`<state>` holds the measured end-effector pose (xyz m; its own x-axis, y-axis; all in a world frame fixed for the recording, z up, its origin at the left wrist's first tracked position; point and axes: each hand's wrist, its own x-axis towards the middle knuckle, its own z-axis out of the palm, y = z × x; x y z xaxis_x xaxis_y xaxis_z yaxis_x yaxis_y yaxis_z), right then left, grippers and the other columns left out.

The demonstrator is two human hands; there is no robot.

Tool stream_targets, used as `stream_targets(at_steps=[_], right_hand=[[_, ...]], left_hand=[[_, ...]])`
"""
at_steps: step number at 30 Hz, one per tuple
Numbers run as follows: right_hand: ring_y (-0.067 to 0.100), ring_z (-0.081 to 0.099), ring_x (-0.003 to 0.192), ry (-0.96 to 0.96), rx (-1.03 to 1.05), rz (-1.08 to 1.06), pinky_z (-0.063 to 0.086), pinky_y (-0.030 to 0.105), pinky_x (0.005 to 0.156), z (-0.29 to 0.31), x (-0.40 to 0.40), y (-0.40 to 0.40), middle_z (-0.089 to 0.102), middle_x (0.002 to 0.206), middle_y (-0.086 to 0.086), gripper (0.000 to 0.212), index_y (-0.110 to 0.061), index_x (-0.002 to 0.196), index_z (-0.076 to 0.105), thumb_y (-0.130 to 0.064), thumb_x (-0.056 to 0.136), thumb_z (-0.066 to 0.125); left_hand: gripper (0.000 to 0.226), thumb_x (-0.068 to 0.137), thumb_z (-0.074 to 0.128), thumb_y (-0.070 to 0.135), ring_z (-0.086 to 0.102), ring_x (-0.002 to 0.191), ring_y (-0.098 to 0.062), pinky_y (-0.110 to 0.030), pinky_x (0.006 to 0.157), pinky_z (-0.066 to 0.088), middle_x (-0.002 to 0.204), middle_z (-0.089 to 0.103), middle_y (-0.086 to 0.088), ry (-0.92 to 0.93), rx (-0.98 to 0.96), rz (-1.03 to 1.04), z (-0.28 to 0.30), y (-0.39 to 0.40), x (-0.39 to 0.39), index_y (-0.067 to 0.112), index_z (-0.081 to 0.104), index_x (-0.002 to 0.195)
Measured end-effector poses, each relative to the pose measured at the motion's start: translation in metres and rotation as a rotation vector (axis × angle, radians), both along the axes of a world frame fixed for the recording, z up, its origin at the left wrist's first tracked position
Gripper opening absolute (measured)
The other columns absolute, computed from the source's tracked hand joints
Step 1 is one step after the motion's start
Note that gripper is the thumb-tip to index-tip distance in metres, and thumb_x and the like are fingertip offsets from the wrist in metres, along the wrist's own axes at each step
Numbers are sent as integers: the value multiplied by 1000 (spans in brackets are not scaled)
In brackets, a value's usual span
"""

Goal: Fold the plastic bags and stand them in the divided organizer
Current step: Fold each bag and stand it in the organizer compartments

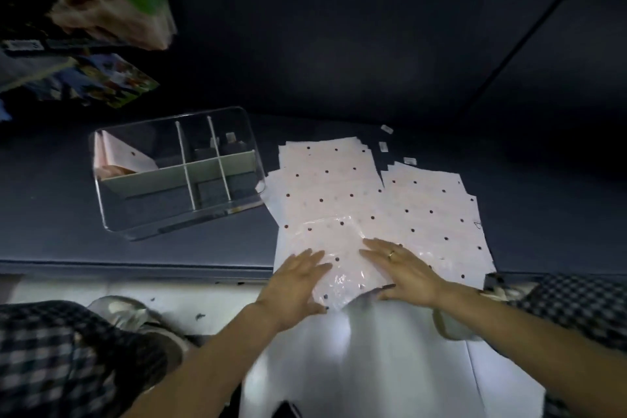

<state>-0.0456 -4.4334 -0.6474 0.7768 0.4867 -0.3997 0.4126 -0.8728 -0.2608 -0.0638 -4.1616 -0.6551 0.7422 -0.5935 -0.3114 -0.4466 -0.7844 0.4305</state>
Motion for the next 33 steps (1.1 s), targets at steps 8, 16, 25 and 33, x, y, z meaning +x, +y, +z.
stream_targets(at_steps=[8,16,25,33], right_hand=[[13,19,142,40,187,-24,11,8,110,-8,-10,-15,32,150,-1,39,-16,133,53,-13,94,55],[9,62,93,492,270,-126,45,21,87,47,24,-10,71,103,-2,19,-14,102,70,-20,95,54],[7,26,55,413,215,-158,22,24,53,86,94,-3,28,63,-6,40,-15,63,35,-28,90,62],[18,35,69,183,-25,-258,23,30,56,46,144,8,32,64,-3,44,-18,61,29,-29,90,60]], left_hand=[[72,86,59,48,7,144,-9,-25,118,2,156,15,13,-37,23,29,-7,-8,-1,32,24,147],[13,93,55,27,61,84,-21,-33,77,47,86,65,0,144,-275,267,28,-4,17,17,63,92],[7,93,56,17,59,85,-12,-33,82,45,92,64,-1,222,-731,640,70,-1,52,11,59,94],[28,90,57,9,52,110,-19,-20,88,36,120,58,1,-336,-384,510,41,-23,37,15,59,116]])
